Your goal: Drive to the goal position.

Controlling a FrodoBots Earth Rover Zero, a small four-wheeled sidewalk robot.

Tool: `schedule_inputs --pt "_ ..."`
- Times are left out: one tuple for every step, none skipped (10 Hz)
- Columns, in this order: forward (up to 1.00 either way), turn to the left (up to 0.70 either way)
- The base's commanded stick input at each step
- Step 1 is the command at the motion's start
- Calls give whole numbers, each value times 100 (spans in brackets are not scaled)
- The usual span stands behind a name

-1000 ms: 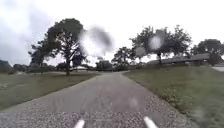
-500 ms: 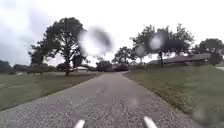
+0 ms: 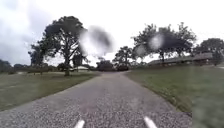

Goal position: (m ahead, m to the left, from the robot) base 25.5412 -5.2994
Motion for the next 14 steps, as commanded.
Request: schedule_inputs --pt "70 0" --pt "70 0" --pt "70 0" --pt "70 0" --pt "70 0" --pt "70 0" --pt "70 0" --pt "70 0" --pt "70 0" --pt "70 0" --pt "70 0" --pt "70 0" --pt "70 0" --pt "70 0"
